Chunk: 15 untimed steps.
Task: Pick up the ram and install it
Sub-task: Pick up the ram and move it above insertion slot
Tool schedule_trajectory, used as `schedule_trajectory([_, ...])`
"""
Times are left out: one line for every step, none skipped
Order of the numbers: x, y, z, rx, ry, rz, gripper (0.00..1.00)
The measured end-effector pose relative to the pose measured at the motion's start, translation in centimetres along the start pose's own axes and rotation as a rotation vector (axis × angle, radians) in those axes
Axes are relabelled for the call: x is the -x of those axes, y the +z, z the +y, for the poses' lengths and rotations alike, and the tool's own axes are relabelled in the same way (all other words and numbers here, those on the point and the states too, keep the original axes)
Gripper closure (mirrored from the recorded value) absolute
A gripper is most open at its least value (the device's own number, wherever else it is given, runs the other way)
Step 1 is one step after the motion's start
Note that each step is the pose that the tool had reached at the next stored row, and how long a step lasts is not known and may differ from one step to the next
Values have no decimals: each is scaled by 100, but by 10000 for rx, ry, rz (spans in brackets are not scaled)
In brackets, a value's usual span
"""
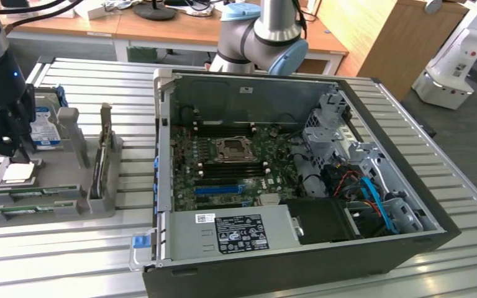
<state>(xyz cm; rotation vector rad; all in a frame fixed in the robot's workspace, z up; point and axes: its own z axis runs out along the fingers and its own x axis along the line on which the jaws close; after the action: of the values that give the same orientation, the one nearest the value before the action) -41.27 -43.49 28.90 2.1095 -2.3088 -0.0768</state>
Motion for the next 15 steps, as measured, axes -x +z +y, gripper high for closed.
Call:
schedule_trajectory([0,10,0,1,0,0,69])
schedule_trajectory([-1,21,-1,1,0,0,69])
schedule_trajectory([-1,33,-2,0,0,0,69])
schedule_trajectory([-1,43,-2,0,1,0,69])
schedule_trajectory([-1,51,-2,0,1,0,69])
schedule_trajectory([-1,61,-3,0,1,1,69])
schedule_trajectory([-2,70,-3,0,1,0,69])
schedule_trajectory([-2,80,-4,0,0,0,69])
schedule_trajectory([-2,89,-4,0,0,0,69])
schedule_trajectory([-2,98,-4,0,0,0,69])
schedule_trajectory([-2,106,-5,1,1,0,69])
schedule_trajectory([-3,114,-5,0,0,0,69])
schedule_trajectory([-3,123,-5,0,0,1,69])
schedule_trajectory([-3,132,-6,0,0,0,69])
schedule_trajectory([-3,141,-6,0,1,0,69])
